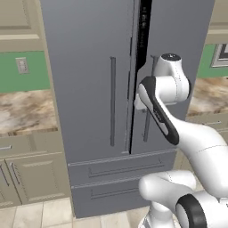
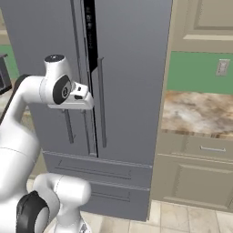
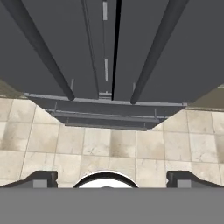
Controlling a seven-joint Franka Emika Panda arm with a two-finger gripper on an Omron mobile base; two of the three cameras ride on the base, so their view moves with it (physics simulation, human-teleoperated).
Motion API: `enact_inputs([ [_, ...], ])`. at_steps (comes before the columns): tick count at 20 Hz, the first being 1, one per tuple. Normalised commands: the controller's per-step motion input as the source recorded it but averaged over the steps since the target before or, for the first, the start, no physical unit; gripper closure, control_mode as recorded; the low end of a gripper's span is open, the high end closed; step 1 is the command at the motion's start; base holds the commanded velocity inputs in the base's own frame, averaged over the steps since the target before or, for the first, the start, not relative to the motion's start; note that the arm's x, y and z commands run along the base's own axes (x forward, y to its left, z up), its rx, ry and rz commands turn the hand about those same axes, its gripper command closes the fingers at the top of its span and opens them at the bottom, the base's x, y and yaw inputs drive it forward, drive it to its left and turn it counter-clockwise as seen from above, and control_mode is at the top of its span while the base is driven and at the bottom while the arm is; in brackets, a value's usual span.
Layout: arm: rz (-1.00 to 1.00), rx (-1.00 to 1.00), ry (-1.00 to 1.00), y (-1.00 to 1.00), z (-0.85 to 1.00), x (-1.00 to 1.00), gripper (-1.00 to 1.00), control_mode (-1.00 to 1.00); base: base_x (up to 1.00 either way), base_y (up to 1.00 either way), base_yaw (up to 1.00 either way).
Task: Take the lemon wedge from the fridge and place it on the plate with fish on the dining counter.
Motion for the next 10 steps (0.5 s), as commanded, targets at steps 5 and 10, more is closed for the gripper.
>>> enact_inputs([
  [5, 0.0, 0.0, -0.13, 0.0, 0.03, -0.19, -1.0, -1.0, -0.2, 0.01, 0.0],
  [10, 0.0, 0.0, -0.35, 0.0, 0.1, -0.58, -1.0, -1.0, 0.0, 0.0, 0.0],
])
